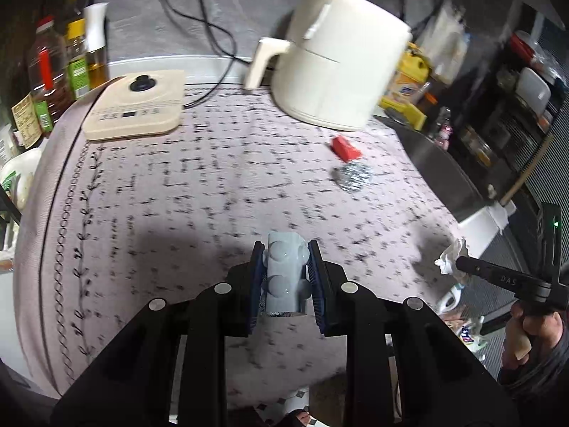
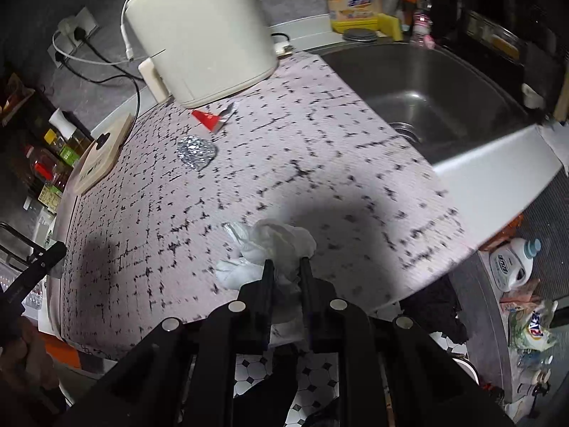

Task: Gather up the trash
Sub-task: 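Carry the block and tissue in both tools over the white bin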

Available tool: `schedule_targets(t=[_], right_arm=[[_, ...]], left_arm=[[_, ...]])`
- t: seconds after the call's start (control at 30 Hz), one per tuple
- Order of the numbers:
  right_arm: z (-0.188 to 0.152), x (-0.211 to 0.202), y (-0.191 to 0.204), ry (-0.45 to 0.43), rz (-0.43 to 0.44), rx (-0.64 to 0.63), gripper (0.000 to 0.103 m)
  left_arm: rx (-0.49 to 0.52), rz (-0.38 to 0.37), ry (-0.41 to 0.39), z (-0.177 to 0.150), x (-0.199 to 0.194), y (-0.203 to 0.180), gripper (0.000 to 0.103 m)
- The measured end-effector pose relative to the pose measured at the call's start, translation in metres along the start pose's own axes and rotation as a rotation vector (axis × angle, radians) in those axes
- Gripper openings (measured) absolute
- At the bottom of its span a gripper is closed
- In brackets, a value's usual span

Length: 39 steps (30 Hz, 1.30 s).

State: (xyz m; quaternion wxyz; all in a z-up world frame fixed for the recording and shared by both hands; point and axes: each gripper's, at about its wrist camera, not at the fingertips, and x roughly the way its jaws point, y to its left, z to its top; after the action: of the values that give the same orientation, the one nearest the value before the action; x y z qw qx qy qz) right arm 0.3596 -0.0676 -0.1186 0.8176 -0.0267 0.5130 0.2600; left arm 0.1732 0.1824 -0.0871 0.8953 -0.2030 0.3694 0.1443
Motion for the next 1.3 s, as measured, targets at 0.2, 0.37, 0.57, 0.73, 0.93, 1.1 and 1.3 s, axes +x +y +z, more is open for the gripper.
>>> schedule_targets(t=[0.2, 0.37, 0.57, 0.73, 0.93, 1.1, 1.3], right_arm=[[-0.022, -0.024, -0.037, -0.022, -0.015, 0.055, 0.014], [-0.052, -0.041, -0.077, -0.017, -0.043, 0.116, 0.014], [-0.090, -0.061, -0.121, 0.000, -0.073, 0.196, 0.015], [-0.123, -0.078, -0.148, 0.010, -0.098, 0.245, 0.015], [-0.166, -0.088, -0.176, 0.035, -0.118, 0.321, 0.016], [-0.199, -0.094, -0.197, 0.047, -0.130, 0.397, 0.018], [-0.240, -0.099, -0.220, 0.083, -0.144, 0.509, 0.050]], left_arm=[[0.059, -0.038, 0.024, -0.013, 0.003, -0.042, 0.024], [0.102, -0.081, 0.049, -0.028, 0.009, -0.077, 0.024], [0.155, -0.148, 0.082, -0.052, 0.017, -0.120, 0.024], [0.202, -0.214, 0.122, -0.075, 0.026, -0.156, 0.024], [0.270, -0.283, 0.171, -0.101, 0.036, -0.194, 0.024], [0.340, -0.327, 0.216, -0.123, 0.043, -0.224, 0.024], [0.417, -0.374, 0.266, -0.144, 0.048, -0.255, 0.024]])
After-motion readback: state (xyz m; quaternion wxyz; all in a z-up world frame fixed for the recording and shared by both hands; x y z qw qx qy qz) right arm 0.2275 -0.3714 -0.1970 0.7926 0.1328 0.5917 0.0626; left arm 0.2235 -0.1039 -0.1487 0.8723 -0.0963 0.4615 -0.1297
